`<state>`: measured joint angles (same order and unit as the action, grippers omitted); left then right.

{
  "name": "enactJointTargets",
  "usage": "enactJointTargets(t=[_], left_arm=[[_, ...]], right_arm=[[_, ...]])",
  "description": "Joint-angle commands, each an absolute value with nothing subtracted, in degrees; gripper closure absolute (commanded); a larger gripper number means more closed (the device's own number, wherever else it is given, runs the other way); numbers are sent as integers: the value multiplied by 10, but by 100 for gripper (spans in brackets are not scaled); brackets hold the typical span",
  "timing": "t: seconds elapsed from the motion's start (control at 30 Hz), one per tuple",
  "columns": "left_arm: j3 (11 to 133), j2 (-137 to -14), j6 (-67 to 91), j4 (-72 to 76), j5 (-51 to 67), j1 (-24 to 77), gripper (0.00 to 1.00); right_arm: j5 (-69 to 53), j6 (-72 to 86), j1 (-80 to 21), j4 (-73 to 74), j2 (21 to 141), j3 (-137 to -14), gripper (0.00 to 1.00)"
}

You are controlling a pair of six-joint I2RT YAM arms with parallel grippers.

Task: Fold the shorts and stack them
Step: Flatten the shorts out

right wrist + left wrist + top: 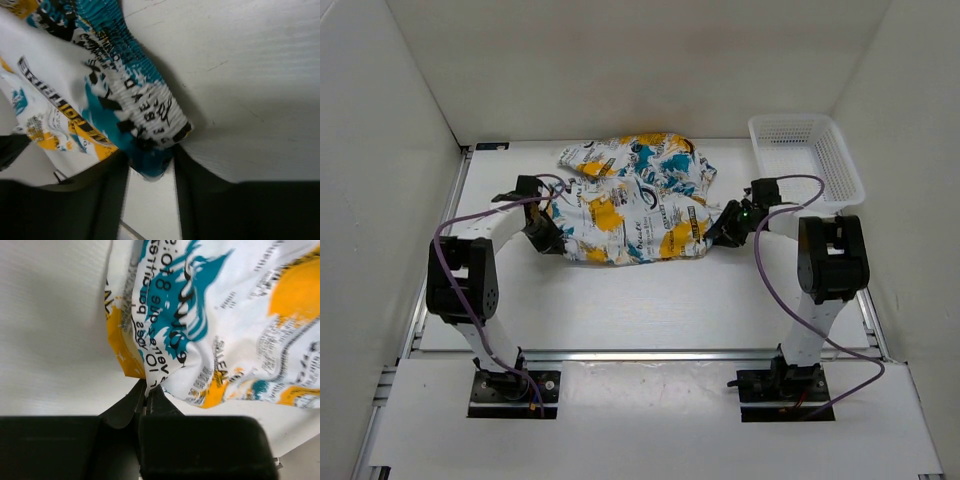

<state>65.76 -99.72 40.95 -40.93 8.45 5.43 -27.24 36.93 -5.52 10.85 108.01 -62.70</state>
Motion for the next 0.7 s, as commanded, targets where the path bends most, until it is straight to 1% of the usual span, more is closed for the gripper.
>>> enactJointTargets(t=[0.0, 0.07, 0.1, 0.17, 0.2, 0.3, 0.4, 0.43, 0.47, 0.57, 0.67], left_arm=[[699, -926, 389, -430, 79, 42, 90], [709, -914, 384, -443, 73, 37, 90], [714, -909, 384, -443, 73, 37, 90], [730, -897, 379, -451, 68, 32, 90], [742, -891, 374, -460, 68, 32, 90], [764, -891, 374, -473, 62, 32, 90], [822, -904, 368, -481, 63, 25, 90], [875, -920, 363, -503, 69, 19, 90], [907, -927, 363, -515, 69, 14, 90], [1037, -933, 358, -549, 59, 8, 90], [1106, -895, 352, -572, 32, 8, 90]], right_arm=[[-222, 366, -87, 142, 1085, -674, 62], [-180, 358, -106, 162, 1064, -685, 74], [-161, 352, -112, 169, 1049, -686, 87], [-110, 352, -119, 183, 1033, -691, 98], [-94, 352, -125, 188, 1014, -691, 100], [-43, 345, -125, 199, 978, -700, 100], [-27, 319, -125, 240, 991, -792, 100], [-22, 311, -125, 258, 1001, -829, 100], [-22, 304, -125, 278, 1018, -911, 100], [-16, 280, -125, 330, 1016, -1036, 100], [-3, 265, -125, 345, 972, -1070, 100]])
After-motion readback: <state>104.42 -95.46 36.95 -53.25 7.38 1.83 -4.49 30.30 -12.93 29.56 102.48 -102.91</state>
